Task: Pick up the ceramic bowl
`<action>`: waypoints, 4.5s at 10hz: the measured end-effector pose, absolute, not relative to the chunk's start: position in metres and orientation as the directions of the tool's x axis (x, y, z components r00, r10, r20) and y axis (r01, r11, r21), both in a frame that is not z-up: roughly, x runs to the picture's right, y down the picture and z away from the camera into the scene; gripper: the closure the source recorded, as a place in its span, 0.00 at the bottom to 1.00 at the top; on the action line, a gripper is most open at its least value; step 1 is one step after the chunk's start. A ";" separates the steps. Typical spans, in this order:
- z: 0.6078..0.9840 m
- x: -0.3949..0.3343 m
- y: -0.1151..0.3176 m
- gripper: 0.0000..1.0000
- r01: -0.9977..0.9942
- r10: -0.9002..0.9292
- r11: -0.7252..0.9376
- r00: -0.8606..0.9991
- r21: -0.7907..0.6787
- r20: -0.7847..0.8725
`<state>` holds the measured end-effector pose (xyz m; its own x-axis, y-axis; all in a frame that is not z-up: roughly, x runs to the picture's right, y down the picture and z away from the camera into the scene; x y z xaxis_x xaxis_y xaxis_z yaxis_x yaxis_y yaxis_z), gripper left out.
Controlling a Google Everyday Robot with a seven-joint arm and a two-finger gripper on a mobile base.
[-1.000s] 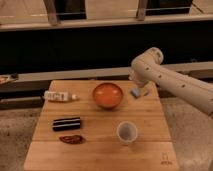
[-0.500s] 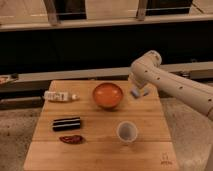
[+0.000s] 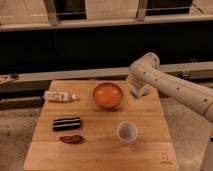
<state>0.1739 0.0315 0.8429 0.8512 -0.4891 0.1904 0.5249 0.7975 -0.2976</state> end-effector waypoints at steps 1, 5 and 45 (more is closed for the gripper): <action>0.847 0.169 0.031 0.20 0.530 -0.493 0.797 0.848 -0.290 0.196; 0.861 0.165 0.033 0.20 0.541 -0.500 0.796 0.841 -0.271 0.208; 0.958 0.116 0.087 0.20 0.605 -0.499 0.747 0.784 -0.276 0.370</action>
